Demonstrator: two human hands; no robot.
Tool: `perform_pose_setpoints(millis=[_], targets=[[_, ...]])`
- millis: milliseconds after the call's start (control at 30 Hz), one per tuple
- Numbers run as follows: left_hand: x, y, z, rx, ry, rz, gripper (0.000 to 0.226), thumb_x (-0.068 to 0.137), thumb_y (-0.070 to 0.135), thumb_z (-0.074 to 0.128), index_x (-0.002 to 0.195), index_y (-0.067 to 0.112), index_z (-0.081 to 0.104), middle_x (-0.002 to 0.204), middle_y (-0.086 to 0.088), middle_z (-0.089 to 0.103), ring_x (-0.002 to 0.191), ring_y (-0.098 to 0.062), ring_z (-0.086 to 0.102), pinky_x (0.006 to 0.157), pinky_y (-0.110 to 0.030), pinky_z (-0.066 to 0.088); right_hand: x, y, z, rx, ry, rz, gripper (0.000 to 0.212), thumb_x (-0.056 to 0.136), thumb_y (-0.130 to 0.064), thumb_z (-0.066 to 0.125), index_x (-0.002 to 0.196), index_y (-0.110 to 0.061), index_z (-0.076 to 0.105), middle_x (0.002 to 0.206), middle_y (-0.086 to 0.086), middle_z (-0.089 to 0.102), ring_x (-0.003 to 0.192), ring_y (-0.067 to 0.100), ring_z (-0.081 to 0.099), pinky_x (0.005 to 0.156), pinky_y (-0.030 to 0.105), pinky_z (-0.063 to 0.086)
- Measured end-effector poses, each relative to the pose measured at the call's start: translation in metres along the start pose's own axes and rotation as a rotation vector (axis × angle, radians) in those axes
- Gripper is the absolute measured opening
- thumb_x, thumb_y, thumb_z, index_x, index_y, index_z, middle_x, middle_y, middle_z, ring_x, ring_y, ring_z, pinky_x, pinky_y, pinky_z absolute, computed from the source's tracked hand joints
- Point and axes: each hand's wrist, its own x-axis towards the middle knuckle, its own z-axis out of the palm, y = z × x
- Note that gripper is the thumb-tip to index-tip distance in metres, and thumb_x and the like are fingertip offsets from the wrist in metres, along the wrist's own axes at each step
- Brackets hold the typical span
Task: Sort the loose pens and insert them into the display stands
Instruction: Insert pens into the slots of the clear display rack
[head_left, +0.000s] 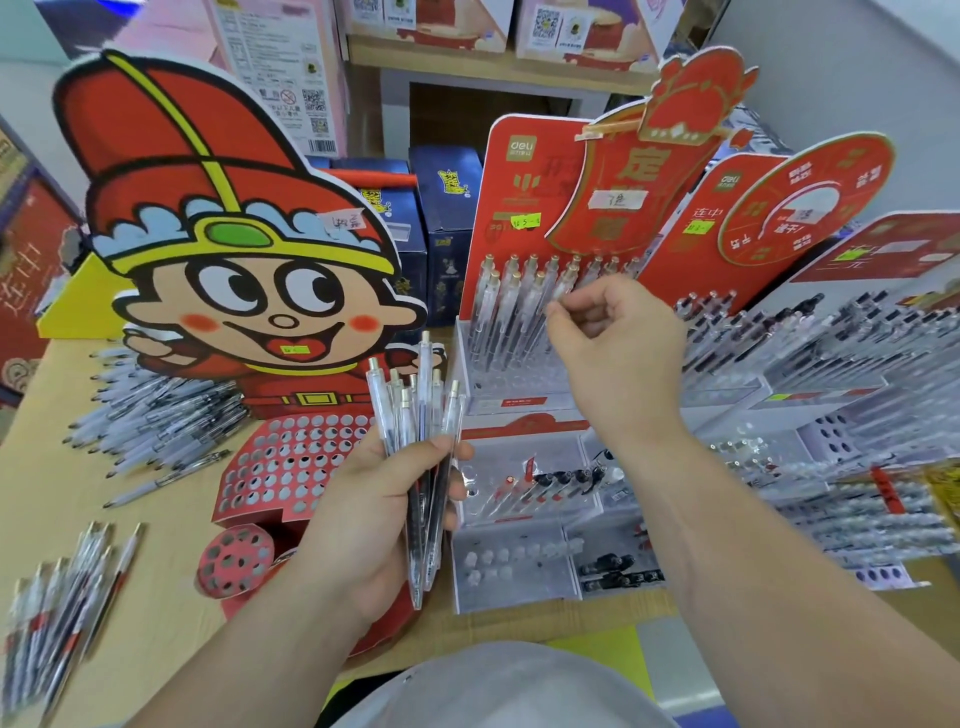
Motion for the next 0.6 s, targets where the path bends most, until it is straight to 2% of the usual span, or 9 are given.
perform_pose_setpoints(millis=[133, 333, 500, 600], targets=[[-0.001, 0.000, 0.000, -0.011, -0.007, 0.005, 0.026, 0.096, 0.005, 0.058, 0.122, 0.000, 0.057, 0.084, -0.014, 0.069, 0.057, -0.019, 0.056, 0.046, -0.030, 0.046, 0.003, 0.001, 0.002, -0.047, -0.019, -0.013, 0.013, 0.089, -0.018, 0.073, 0.078, -0.021, 0.066, 0.071, -0.014, 0.064, 0.067, 0.001, 0.060, 0.063, 0.016, 0.049], [-0.001, 0.000, -0.001, -0.003, -0.011, 0.011, 0.026, 0.095, 0.007, 0.059, 0.121, 0.002, 0.059, 0.088, -0.014, 0.070, 0.061, -0.019, 0.058, 0.050, -0.031, 0.046, 0.002, 0.005, 0.005, -0.103, -0.066, -0.013, 0.013, 0.088, -0.017, 0.073, 0.077, -0.015, 0.067, 0.067, -0.011, 0.062, 0.066, 0.002, 0.058, 0.058, 0.012, 0.045], [-0.003, 0.001, -0.002, -0.005, -0.031, -0.007, 0.029, 0.094, 0.008, 0.060, 0.123, 0.000, 0.058, 0.082, -0.012, 0.069, 0.062, -0.019, 0.058, 0.050, -0.030, 0.047, 0.000, 0.003, -0.001, -0.107, -0.111, -0.002, 0.015, 0.088, -0.020, 0.075, 0.075, -0.023, 0.066, 0.068, -0.016, 0.062, 0.067, -0.004, 0.059, 0.061, 0.008, 0.045], [-0.006, 0.003, 0.001, 0.006, -0.059, 0.000, 0.023, 0.091, 0.009, 0.064, 0.113, 0.008, 0.060, 0.090, -0.014, 0.072, 0.063, -0.020, 0.059, 0.053, -0.032, 0.045, -0.012, -0.002, -0.012, -0.060, -0.131, 0.060, 0.019, 0.088, -0.027, 0.075, 0.072, -0.022, 0.067, 0.064, -0.011, 0.064, 0.063, 0.003, 0.062, 0.061, 0.018, 0.051]])
